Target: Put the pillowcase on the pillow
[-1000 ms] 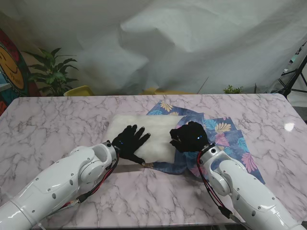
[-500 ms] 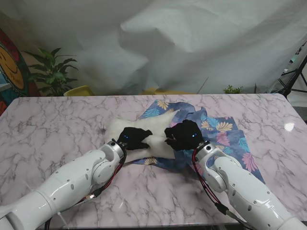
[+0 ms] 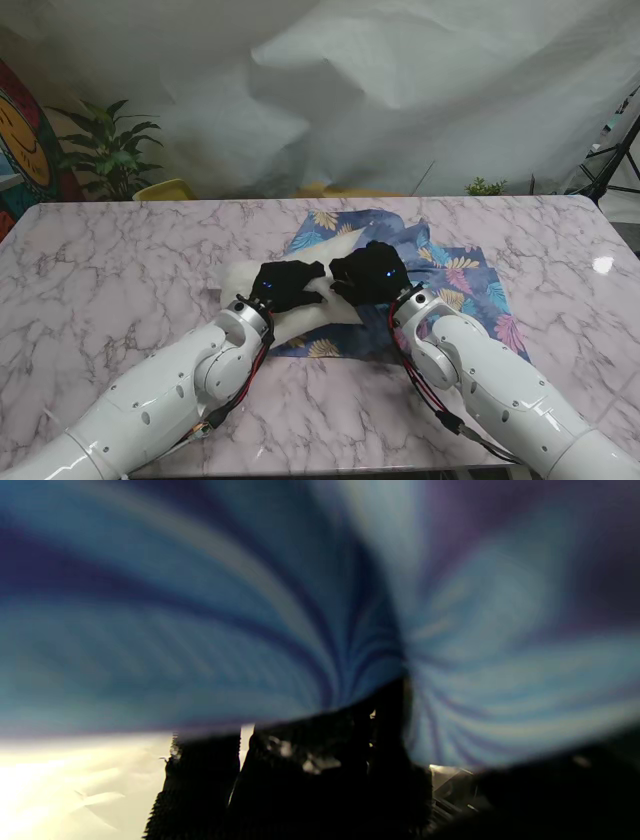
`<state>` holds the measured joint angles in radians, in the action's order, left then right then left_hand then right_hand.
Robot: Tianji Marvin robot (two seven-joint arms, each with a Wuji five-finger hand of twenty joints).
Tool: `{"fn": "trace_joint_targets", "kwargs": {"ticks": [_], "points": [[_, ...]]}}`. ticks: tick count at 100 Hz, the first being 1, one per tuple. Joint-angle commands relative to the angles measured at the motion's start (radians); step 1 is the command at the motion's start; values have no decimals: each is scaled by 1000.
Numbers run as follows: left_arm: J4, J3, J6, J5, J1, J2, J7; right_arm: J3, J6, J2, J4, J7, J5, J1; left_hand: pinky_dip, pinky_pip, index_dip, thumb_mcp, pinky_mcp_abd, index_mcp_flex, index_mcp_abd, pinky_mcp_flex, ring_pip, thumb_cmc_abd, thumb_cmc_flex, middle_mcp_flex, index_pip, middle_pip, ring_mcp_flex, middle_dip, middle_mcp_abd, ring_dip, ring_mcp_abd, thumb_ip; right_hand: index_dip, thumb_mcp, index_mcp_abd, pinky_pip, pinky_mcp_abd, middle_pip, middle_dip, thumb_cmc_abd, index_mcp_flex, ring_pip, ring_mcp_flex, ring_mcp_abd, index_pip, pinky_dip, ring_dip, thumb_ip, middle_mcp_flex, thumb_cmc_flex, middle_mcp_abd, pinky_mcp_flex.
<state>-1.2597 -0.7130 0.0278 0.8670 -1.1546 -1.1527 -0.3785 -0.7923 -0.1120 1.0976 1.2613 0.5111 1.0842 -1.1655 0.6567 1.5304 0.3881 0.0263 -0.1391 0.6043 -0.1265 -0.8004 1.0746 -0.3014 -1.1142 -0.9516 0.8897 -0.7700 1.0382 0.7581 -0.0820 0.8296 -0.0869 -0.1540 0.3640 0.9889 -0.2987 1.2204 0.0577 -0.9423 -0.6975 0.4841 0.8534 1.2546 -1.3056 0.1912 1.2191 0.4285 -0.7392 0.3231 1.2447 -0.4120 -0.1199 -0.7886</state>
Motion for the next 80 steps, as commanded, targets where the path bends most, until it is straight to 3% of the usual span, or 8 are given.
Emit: {"fn": "trace_joint_targets", "kwargs": {"ticks": [1, 15, 52, 67, 80], "points": [[-23, 8, -22, -1, 20, -16, 13, 3, -2, 5, 1, -1, 0, -4, 50, 174, 25, -95, 44, 37, 7, -64, 243, 162, -177, -68, 42, -86, 150, 10, 79, 72, 249, 71, 6, 52, -70, 1, -17, -51, -10, 1, -13, 31, -27, 137, -19, 6, -33, -21, 33, -73, 83, -5], [-14, 41, -59, -31, 46, -28, 41, -5, -7, 4, 21, 12, 7, -23, 39, 187, 27, -94, 49, 41, -13, -100, 248, 167, -177, -77, 25, -86, 173, 8, 75, 68, 263, 71, 6, 51, -64, 2, -23, -54, -11, -1, -14, 36, -27, 139, -18, 6, -35, -22, 33, -76, 84, -10], [103, 125, -38, -136, 100, -82, 9, -2, -20, 15, 65, 69, 9, -48, 14, 194, 29, -84, 54, 50, -35, -130, 239, 175, -177, -96, -2, -88, 196, 6, 76, 56, 277, 79, 4, 47, -52, 1, -30, -56, -11, -5, -17, 36, -27, 141, -14, 4, -35, -23, 31, -83, 87, -18], [113, 134, -22, -134, 102, -87, -11, 11, -17, 15, 48, 61, 4, -40, 4, 176, 30, -86, 45, 51, -28, -113, 226, 171, -177, -89, -7, -84, 182, 4, 70, 51, 262, 82, 1, 42, -56, 0, -31, -54, -10, -8, -22, 31, -25, 139, -16, 4, -33, -22, 26, -81, 83, -18], [114, 138, 5, -112, 94, -80, -27, 10, -33, 17, 20, 19, -31, -33, 1, 166, 29, -81, 40, 54, -19, -101, 220, 168, -177, -87, -11, -81, 175, 2, 70, 49, 256, 82, -33, -7, -56, -22, -2, -2, 23, -28, -41, -81, -24, 65, -28, 0, 24, -31, -5, -91, 75, 19]]}}
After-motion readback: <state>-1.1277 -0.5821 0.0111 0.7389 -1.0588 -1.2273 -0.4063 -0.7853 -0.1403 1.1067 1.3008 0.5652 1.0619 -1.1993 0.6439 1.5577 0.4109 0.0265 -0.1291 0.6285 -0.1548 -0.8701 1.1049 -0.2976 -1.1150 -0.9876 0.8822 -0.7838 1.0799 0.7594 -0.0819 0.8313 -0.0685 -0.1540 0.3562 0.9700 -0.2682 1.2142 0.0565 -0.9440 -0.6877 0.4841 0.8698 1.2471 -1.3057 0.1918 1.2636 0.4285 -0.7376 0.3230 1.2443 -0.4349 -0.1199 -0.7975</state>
